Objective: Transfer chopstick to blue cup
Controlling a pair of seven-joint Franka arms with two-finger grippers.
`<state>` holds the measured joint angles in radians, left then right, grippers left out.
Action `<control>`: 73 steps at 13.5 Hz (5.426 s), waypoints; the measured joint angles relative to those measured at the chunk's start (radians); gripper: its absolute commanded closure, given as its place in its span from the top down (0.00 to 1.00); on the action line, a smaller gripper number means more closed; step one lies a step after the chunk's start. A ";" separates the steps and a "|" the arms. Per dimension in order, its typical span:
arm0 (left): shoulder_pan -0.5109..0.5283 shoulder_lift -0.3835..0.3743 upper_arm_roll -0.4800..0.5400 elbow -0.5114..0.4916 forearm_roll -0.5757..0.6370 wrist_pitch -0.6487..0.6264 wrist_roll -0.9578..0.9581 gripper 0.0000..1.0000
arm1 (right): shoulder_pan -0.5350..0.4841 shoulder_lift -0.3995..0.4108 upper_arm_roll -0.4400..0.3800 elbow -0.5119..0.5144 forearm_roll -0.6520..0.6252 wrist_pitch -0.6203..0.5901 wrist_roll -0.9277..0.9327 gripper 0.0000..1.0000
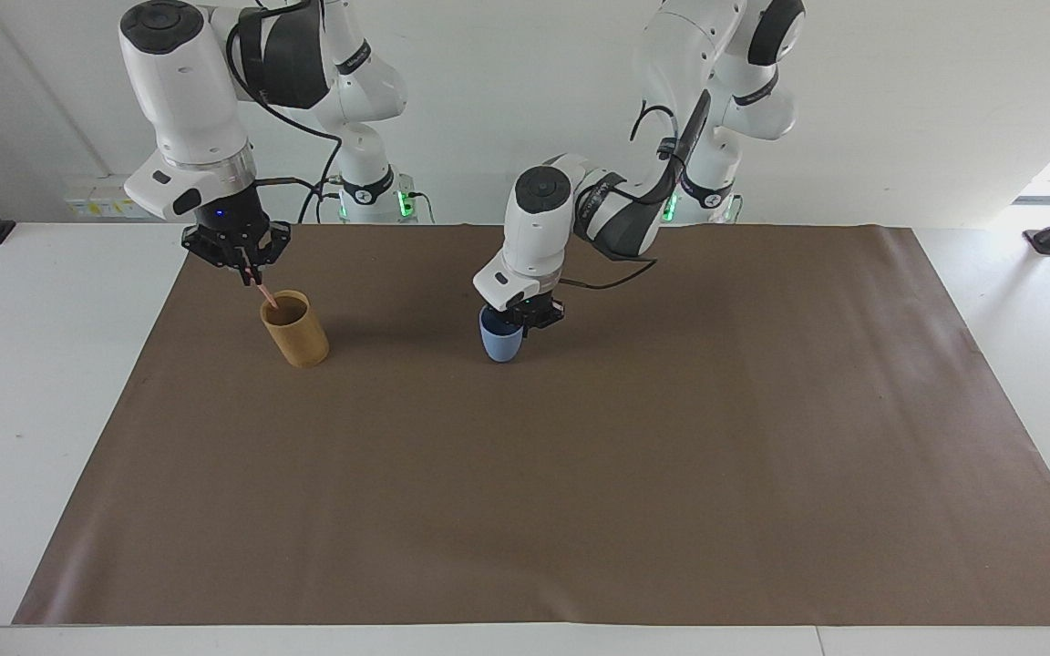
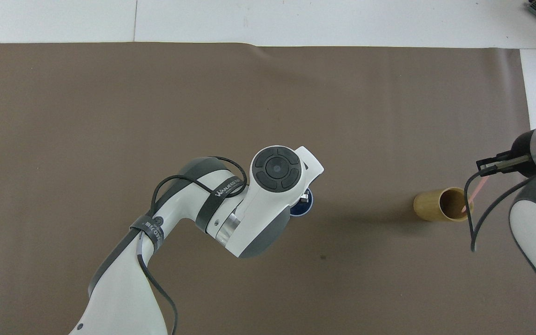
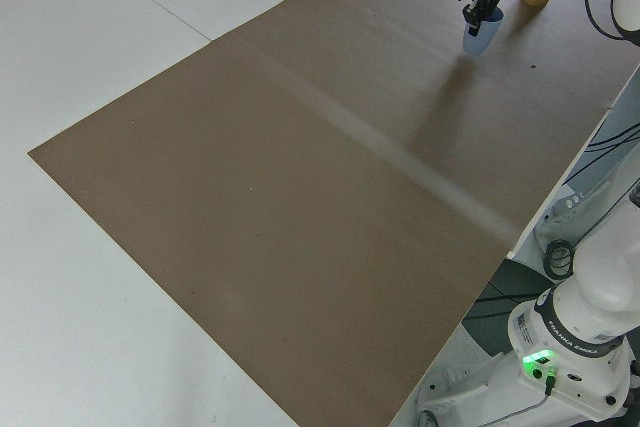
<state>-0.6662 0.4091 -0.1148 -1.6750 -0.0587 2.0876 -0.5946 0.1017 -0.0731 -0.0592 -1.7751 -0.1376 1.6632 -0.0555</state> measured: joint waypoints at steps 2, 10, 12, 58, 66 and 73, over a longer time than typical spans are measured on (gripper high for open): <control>0.000 0.005 -0.001 -0.001 0.000 0.002 0.000 0.97 | 0.001 0.008 0.001 0.037 0.000 -0.020 0.037 0.00; 0.075 -0.079 0.026 0.020 0.020 -0.110 0.002 1.00 | 0.010 0.043 0.002 0.093 0.217 -0.032 0.314 0.00; 0.127 -0.144 0.028 0.020 0.020 -0.163 0.004 1.00 | 0.056 0.047 0.003 0.092 0.250 0.007 0.466 0.00; 0.701 -0.449 0.027 0.152 0.039 -0.609 0.758 1.00 | 0.020 0.000 -0.011 0.039 0.107 0.130 0.297 1.00; 0.701 -0.448 0.028 0.151 0.039 -0.607 0.758 1.00 | 0.016 0.072 -0.008 0.164 0.093 -0.027 0.247 1.00; 0.701 -0.448 0.028 0.151 0.039 -0.607 0.758 1.00 | 0.011 0.032 -0.008 0.074 0.093 0.068 0.247 1.00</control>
<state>0.0351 -0.0391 -0.0867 -1.5235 -0.0198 1.4803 0.1637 0.1131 -0.0415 -0.0669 -1.7012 -0.0450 1.7313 0.1911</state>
